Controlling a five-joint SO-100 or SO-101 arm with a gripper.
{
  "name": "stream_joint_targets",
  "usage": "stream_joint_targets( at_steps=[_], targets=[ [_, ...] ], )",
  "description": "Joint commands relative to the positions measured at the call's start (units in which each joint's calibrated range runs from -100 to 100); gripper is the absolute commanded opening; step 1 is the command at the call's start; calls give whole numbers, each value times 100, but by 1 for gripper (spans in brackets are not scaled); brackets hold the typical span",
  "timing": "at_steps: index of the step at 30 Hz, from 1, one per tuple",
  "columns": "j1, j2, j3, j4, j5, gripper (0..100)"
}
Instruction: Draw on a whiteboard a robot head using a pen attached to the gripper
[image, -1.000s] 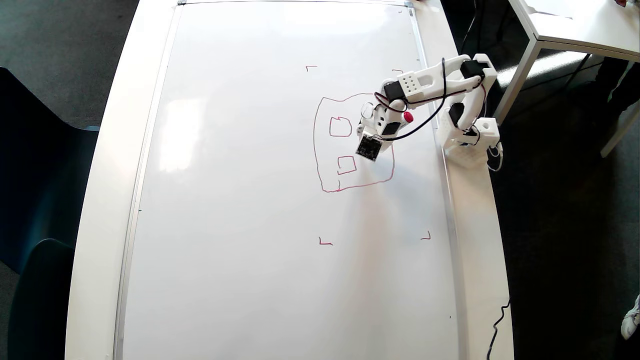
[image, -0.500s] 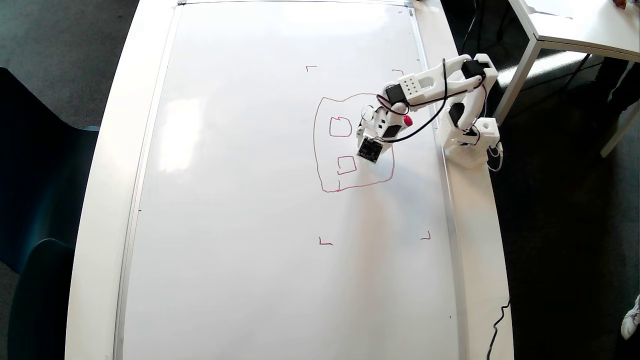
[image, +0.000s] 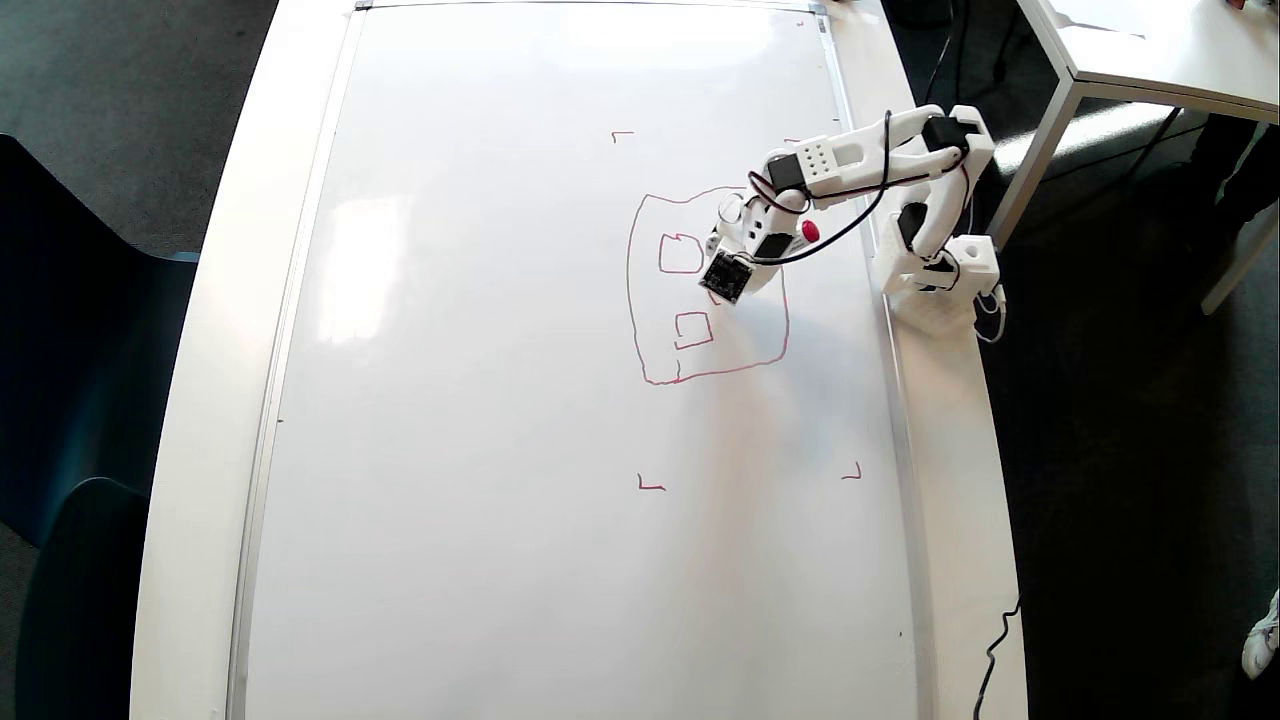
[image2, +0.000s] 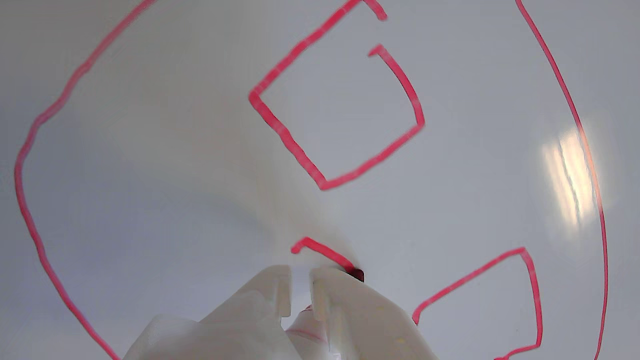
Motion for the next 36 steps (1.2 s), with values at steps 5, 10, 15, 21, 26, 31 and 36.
stream_joint_targets(
  at_steps=[5,10,15,21,26,31,36],
  targets=[
    [221,-95,150,190,-8,1],
    [221,-95,368,303,-24,1],
    [221,-103,377,303,-24,1],
    [347,-103,386,503,-18,1],
    [339,-103,368,737,-24,1],
    [325,-103,386,833,-24,1],
    [251,-103,386,1041,-174,1]
  ],
)
